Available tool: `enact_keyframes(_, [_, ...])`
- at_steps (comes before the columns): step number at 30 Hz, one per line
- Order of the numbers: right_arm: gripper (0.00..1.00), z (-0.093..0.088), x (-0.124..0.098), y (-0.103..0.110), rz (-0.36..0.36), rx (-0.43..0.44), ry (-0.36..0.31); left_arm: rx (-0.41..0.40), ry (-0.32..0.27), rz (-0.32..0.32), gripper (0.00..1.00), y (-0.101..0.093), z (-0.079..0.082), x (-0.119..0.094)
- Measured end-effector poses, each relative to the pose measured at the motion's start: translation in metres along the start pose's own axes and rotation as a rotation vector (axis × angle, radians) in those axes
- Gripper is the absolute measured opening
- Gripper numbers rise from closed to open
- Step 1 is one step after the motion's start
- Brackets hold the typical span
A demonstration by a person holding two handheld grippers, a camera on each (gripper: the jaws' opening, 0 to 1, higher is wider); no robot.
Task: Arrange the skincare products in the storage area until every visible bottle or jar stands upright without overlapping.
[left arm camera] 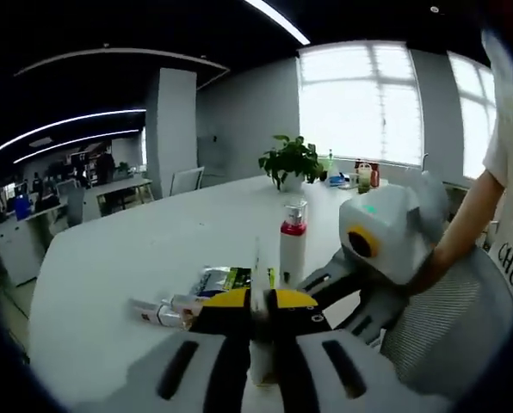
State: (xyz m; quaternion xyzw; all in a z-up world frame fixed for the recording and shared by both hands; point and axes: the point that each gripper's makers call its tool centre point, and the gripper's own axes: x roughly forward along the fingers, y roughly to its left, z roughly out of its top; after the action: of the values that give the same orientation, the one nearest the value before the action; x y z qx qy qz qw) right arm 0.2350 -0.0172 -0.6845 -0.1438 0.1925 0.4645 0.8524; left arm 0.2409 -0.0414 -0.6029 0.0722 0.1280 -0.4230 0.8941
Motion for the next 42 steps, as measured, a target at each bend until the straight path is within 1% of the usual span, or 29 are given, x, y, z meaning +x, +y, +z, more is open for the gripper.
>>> enact_keyframes(2, [0.30,-0.002,-0.009,-0.003,-0.001,-0.023,0.002,0.018,-0.007,-0.055,0.02,-0.010,0.007,0.003])
enact_keyframes(3, [0.30,-0.003,-0.015,-0.006,0.000,-0.035,0.004,0.029,-0.010,-0.098,0.02,-0.019,0.010,0.005])
enact_keyframes(4, [0.30,-0.003,-0.020,-0.008,-0.003,-0.037,0.002,0.038,-0.017,-0.116,0.02,-0.024,0.014,0.008])
enact_keyframes(5, [0.30,-0.004,-0.026,-0.010,-0.004,-0.039,0.000,0.029,-0.022,-0.119,0.02,-0.019,0.015,0.010])
enact_keyframes(8, [0.29,-0.008,-0.037,-0.017,-0.016,-0.047,0.004,0.036,-0.039,-0.203,0.02,-0.031,0.022,0.021])
enact_keyframes(11, [0.28,-0.017,-0.052,-0.030,-0.024,-0.022,0.023,0.068,-0.044,-0.256,0.02,-0.039,0.025,0.036])
enact_keyframes(12, [0.28,-0.020,-0.056,-0.033,-0.027,-0.015,0.034,0.060,-0.037,-0.259,0.02,-0.039,0.025,0.043])
enact_keyframes(13, [0.28,-0.024,-0.063,-0.039,-0.045,-0.018,0.035,0.059,-0.037,-0.260,0.02,-0.039,0.025,0.046])
enact_keyframes(14, [0.27,-0.026,-0.067,-0.042,-0.050,-0.026,0.045,0.062,-0.035,-0.272,0.02,-0.040,0.025,0.052])
enact_keyframes(15, [0.26,-0.032,-0.073,-0.048,-0.066,-0.020,0.063,0.062,-0.036,-0.277,0.02,-0.041,0.025,0.057])
enact_keyframes(16, [0.24,-0.034,-0.076,-0.050,-0.067,-0.007,0.056,0.064,-0.037,-0.281,0.02,-0.040,0.025,0.061])
enact_keyframes(17, [0.25,-0.038,-0.079,-0.052,-0.067,0.030,0.061,0.054,-0.038,-0.296,0.02,-0.045,0.026,0.067])
enact_keyframes(18, [0.26,-0.041,-0.085,-0.055,-0.076,0.069,0.058,0.045,-0.038,-0.307,0.02,-0.045,0.027,0.073])
enact_keyframes(19, [0.28,-0.043,-0.088,-0.058,-0.082,0.071,0.056,0.039,-0.035,-0.308,0.02,-0.044,0.026,0.078])
enact_keyframes(20, [0.30,-0.048,-0.090,-0.062,-0.084,0.073,0.073,0.030,-0.034,-0.314,0.02,-0.043,0.025,0.083])
enact_keyframes(22, [0.31,-0.050,-0.096,-0.066,-0.100,0.072,0.065,0.025,-0.036,-0.319,0.02,-0.045,0.026,0.090])
enact_keyframes(23, [0.32,-0.052,-0.099,-0.068,-0.108,0.088,0.065,0.029,-0.035,-0.320,0.02,-0.043,0.025,0.095])
enact_keyframes(25, [0.34,-0.051,-0.105,-0.072,-0.119,0.099,0.027,0.035,-0.028,-0.323,0.02,-0.041,0.024,0.103])
enact_keyframes(26, [0.36,-0.052,-0.107,-0.073,-0.120,0.106,0.022,0.038,-0.026,-0.325,0.02,-0.041,0.024,0.106])
enact_keyframes(27, [0.36,-0.052,-0.108,-0.075,-0.122,0.108,0.017,0.035,-0.023,-0.329,0.02,-0.044,0.025,0.108])
enact_keyframes(30, [0.34,-0.050,-0.111,-0.082,-0.134,0.088,0.009,0.031,-0.027,-0.342,0.02,-0.044,0.024,0.114])
enact_keyframes(31, [0.35,-0.050,-0.113,-0.086,-0.148,0.104,0.011,0.011,-0.034,-0.344,0.02,-0.045,0.026,0.115])
enact_keyframes(33, [0.36,-0.051,-0.115,-0.092,-0.161,0.118,0.010,0.009,-0.039,-0.350,0.02,-0.045,0.027,0.118])
enact_keyframes(35, [0.34,-0.053,-0.120,-0.102,-0.201,0.131,0.007,0.028,-0.040,-0.357,0.02,-0.045,0.029,0.120])
enact_keyframes(39, [0.40,-0.062,-0.124,-0.109,-0.238,0.155,0.035,0.032,-0.040,-0.368,0.02,-0.039,0.029,0.126])
enact_keyframes(40, [0.42,-0.063,-0.125,-0.110,-0.244,0.160,0.024,0.043,-0.043,-0.365,0.02,-0.038,0.030,0.127])
enact_keyframes(41, [0.43,-0.060,-0.125,-0.108,-0.234,0.203,-0.001,0.042,-0.043,-0.364,0.03,-0.034,0.030,0.129])
enact_keyframes(42, [0.45,-0.059,-0.125,-0.107,-0.229,0.230,-0.010,0.043,-0.044,-0.364,0.03,-0.032,0.031,0.130])
